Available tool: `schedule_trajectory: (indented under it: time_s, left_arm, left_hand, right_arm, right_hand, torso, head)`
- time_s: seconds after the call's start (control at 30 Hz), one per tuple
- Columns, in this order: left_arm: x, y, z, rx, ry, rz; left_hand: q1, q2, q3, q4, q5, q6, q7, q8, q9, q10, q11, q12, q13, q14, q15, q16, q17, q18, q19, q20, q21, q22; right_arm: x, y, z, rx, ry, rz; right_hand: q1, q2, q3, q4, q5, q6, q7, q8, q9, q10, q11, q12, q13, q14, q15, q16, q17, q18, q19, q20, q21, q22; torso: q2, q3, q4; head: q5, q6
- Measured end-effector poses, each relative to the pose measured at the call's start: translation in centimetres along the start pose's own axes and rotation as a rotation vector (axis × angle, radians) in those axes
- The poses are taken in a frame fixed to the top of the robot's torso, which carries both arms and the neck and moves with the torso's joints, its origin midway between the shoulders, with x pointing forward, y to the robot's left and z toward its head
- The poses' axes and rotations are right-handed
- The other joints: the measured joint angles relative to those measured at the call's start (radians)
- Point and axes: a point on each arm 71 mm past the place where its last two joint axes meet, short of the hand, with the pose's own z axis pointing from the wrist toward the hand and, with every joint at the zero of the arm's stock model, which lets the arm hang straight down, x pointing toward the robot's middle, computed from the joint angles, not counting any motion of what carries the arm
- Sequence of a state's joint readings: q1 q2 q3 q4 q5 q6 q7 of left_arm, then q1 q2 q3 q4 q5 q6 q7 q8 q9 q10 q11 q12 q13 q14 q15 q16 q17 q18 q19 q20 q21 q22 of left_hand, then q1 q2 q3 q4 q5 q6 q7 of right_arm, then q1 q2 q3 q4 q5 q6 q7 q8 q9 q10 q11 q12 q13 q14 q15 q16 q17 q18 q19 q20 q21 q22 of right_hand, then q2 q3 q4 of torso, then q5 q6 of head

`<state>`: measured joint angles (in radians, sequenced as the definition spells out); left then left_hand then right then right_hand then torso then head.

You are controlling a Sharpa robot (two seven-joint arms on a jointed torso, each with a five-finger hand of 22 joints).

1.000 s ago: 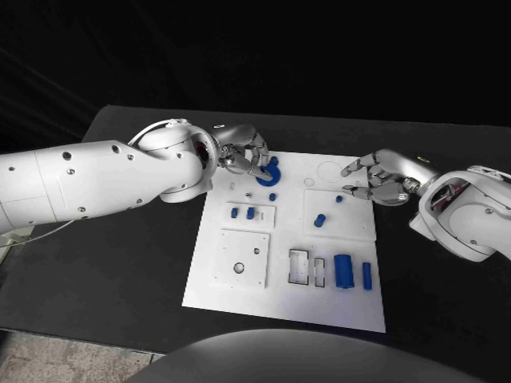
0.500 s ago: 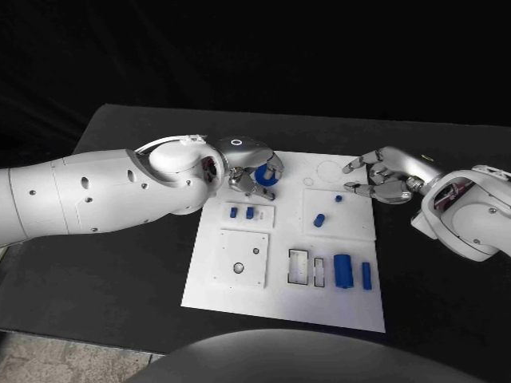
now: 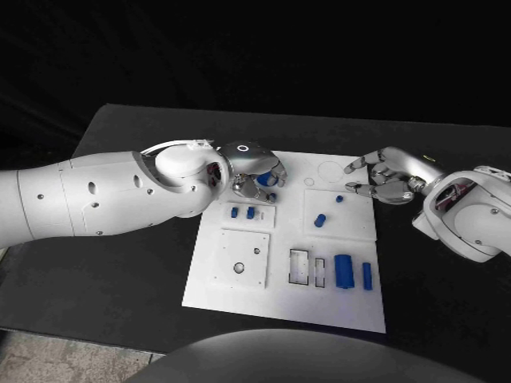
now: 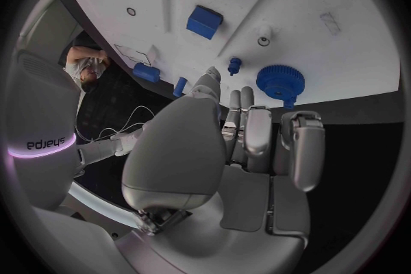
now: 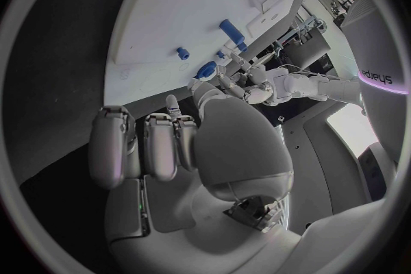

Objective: Assemble the parts on the task board

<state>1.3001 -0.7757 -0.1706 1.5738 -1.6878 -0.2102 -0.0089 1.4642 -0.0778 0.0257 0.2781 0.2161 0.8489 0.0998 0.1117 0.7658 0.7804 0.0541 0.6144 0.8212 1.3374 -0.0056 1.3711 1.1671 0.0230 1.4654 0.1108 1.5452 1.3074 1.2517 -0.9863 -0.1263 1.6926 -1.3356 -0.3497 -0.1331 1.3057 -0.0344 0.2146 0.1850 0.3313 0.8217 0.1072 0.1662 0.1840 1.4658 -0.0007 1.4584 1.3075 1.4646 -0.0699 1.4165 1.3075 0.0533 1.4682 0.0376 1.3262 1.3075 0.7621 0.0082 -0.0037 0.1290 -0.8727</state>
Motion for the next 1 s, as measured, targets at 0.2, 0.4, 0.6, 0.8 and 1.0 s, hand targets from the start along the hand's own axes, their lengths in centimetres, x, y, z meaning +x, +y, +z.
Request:
schedule_trajectory:
  time_s: [0.2,0.4,0.6,0.8,1.0]
  left_arm:
    - [0.5,-0.2,0.2,0.004,0.014,0.001]
    - [0.8,-0.3,0.6,0.007,0.021,0.001]
    - [1.0,-0.4,0.9,0.007,0.026,0.004]
    - [1.3,-0.2,0.9,0.003,0.031,0.007]
    - [1.4,-0.1,1.0,-0.004,0.039,0.007]
  left_hand:
    - [0.011,0.001,0.022,-0.003,0.034,0.024,-0.005,-0.004,-0.021,0.013,-0.006,-0.005,-0.015,0.000,0.000,0.000,-0.010,0.000,0.000,0.000,0.000,0.000]
    - [0.020,-0.006,0.047,-0.003,0.071,0.034,-0.002,-0.009,-0.040,0.020,-0.005,-0.018,-0.032,-0.002,-0.002,0.000,-0.021,0.000,0.000,0.000,0.000,0.000]
    - [0.030,-0.008,0.072,-0.006,0.088,0.037,-0.005,-0.014,-0.052,0.023,-0.002,-0.031,-0.045,-0.004,-0.004,0.000,-0.032,0.000,0.000,0.000,0.000,0.000]
    - [0.040,-0.005,0.090,-0.007,0.095,0.045,-0.005,-0.018,-0.058,0.023,-0.002,-0.037,-0.053,-0.007,-0.007,0.000,-0.043,0.000,0.003,-0.003,-0.004,0.000]
    - [0.044,-0.009,0.112,-0.007,0.103,0.045,-0.005,-0.023,-0.066,0.030,-0.002,-0.042,-0.060,-0.015,-0.007,0.000,-0.054,0.000,0.004,-0.004,-0.004,0.001]
  right_arm:
    - [0.0,-0.1,-0.1,0.001,0.000,0.000]
    - [0.0,-0.1,-0.1,0.002,0.001,0.000]
    - [0.0,-0.1,-0.2,0.002,0.002,0.001]
    - [0.0,-0.1,-0.2,0.003,0.002,0.000]
    - [0.0,-0.1,-0.2,0.004,0.003,0.000]
  right_hand:
    - [0.000,0.000,0.005,0.000,0.005,0.000,0.000,0.000,-0.001,0.000,0.000,-0.004,0.000,0.000,0.000,0.000,0.000,0.000,0.000,0.000,0.000,0.000]
    - [0.000,0.000,0.007,-0.002,0.010,0.000,0.000,0.000,-0.002,0.000,0.000,-0.004,0.000,0.000,0.000,0.000,0.000,0.000,0.000,0.000,0.000,0.000]
    - [0.000,0.000,0.008,-0.003,0.015,0.000,0.000,0.000,-0.004,0.000,0.000,-0.004,0.000,0.000,0.000,0.000,0.000,0.000,0.000,0.000,0.000,0.000]
    - [0.000,0.000,0.016,-0.007,0.023,0.000,0.000,0.000,-0.006,0.000,0.000,-0.008,0.000,0.000,0.000,0.000,0.000,0.000,0.000,0.000,0.000,0.000]
    - [0.004,-0.004,0.021,-0.010,0.036,0.004,0.004,0.000,-0.009,0.000,0.000,-0.008,0.000,0.000,0.000,0.000,0.000,0.000,0.000,0.000,0.000,0.001]
  torso:
    - [0.001,0.0000,-0.0001]
    - [0.002,0.0000,0.0001]
    - [0.002,-0.0004,0.0000]
    - [0.002,-0.0008,0.0000]
    - [0.001,-0.0006,0.0005]
  head:
    - [-0.003,0.000]
    - [-0.003,0.000]
    - [-0.004,0.000]
    - [-0.005,0.000]
    - [-0.005,0.000]
